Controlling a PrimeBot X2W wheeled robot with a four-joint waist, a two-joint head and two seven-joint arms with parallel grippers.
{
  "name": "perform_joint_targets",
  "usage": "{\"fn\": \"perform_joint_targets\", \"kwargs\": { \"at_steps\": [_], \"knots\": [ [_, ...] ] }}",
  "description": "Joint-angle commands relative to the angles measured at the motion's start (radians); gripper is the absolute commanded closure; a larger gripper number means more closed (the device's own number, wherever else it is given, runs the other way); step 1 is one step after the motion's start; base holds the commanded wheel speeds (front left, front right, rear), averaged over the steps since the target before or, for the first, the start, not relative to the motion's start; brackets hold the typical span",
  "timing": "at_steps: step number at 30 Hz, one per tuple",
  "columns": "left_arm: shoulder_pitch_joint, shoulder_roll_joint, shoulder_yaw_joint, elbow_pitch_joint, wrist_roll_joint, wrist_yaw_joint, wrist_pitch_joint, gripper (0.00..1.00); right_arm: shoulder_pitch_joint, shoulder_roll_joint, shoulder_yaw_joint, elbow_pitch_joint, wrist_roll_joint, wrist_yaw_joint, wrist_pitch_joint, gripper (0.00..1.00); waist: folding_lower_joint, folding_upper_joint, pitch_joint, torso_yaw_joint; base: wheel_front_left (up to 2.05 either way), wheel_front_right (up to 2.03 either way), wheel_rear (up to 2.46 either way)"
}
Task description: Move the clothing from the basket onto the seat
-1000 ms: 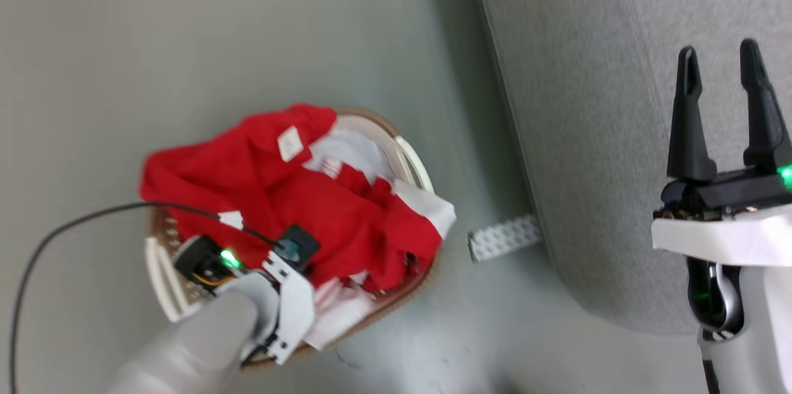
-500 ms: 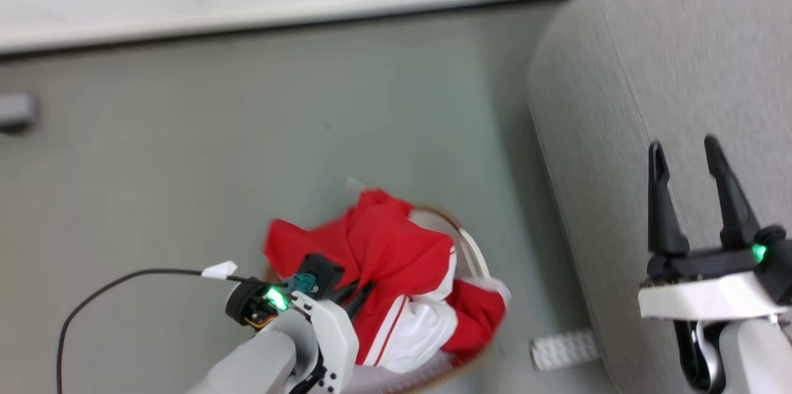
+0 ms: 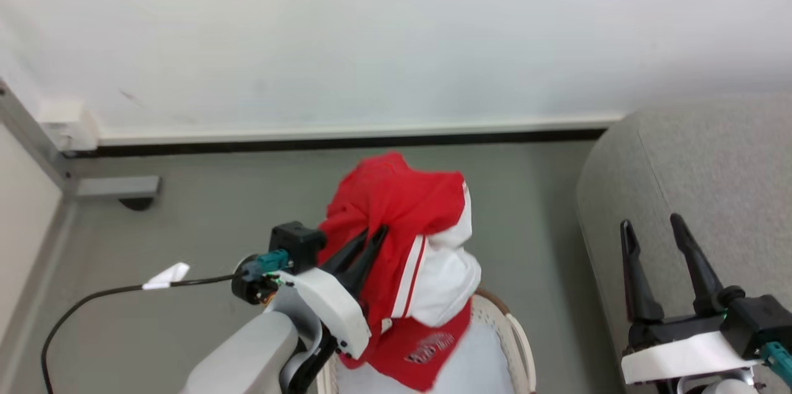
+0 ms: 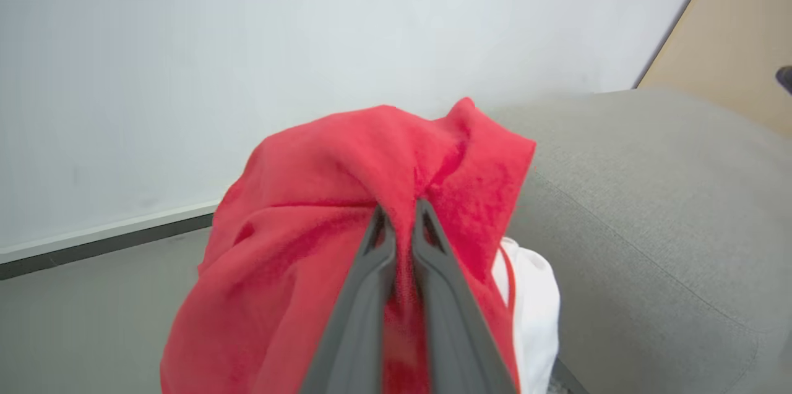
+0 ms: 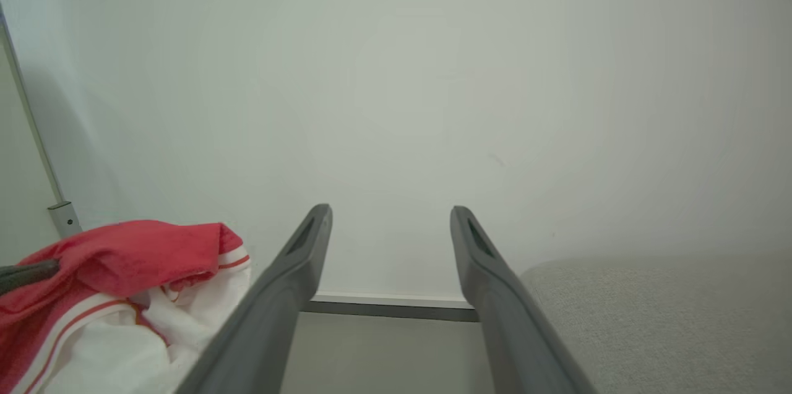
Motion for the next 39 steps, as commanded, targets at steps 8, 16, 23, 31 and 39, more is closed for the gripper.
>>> {"fn": "perform_joint_targets", "kwargs": {
  "at_steps": [8,16,23,31,39],
  "knots": [
    [0.007,0.035,0.076,-0.204,-0.034,0.028,-0.001,1.0,0.037,-0.003,0.038,0.012,0.013,-0.002,0.001,0.0,0.0003,0.0,-0.06,0.033,0.0,0.0,0.0],
    [0.004,0.061,0.115,-0.337,-0.053,0.069,0.022,1.0,0.041,-0.003,0.057,0.019,0.016,-0.002,0.001,0.0,0.0003,0.0,-0.076,0.027,0.0,0.0,0.0],
    [0.028,0.076,0.12,-0.396,-0.064,0.097,0.038,1.0,0.04,-0.004,0.083,0.013,0.008,-0.002,0.001,0.0,0.0003,0.0,-0.081,0.018,0.0,0.0,0.0],
    [0.029,0.068,0.112,-0.408,-0.069,0.102,0.042,1.0,0.033,-0.028,0.134,0.002,0.021,-0.002,0.001,0.0,0.0003,0.0,-0.069,0.015,0.0,0.0,0.0],
    [0.032,0.059,0.104,-0.394,-0.074,0.094,0.035,1.0,-0.012,-0.081,0.248,-0.039,0.043,-0.002,0.001,0.0,0.0003,0.0,-0.061,0.015,0.0,0.0,0.0]
  ]
}}
